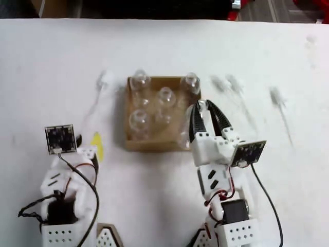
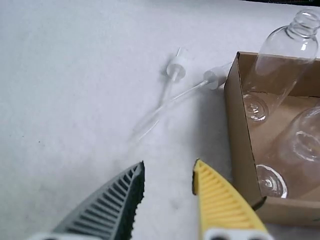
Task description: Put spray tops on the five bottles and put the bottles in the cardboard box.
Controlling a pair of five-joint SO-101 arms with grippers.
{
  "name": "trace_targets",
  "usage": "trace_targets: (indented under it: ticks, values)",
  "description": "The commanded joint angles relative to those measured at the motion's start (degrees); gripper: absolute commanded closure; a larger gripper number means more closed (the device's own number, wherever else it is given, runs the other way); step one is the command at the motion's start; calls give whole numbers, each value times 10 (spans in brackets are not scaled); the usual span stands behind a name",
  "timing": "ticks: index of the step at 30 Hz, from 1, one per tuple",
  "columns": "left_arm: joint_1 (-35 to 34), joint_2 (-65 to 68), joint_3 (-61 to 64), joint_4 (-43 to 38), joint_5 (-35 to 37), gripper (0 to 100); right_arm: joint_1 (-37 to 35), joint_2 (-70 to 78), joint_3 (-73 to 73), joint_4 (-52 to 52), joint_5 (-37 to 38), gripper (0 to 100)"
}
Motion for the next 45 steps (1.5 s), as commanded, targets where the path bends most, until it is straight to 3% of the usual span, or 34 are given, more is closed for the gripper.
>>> trace_targets:
  ticks: [1,5,12,20,26,30,45]
  values:
    - [-8,-7,-33,0,7,838,1,-4,5,-48,8,984]
    - [-8,-7,-33,0,7,838,0,-3,5,-122,4,984]
    - [-8,-7,-33,0,7,838,2,85,-35,-157,8,984]
    - [-8,-7,-30,0,7,838,1,309,-229,-60,5,984]
    - [-8,-7,-1,-48,-36,839,1,325,-156,-177,18,984]
    - [-8,-7,7,-62,-41,840,-3,358,-107,-269,91,984]
    - [-8,-7,8,-62,-41,841,-4,430,-86,-298,93,984]
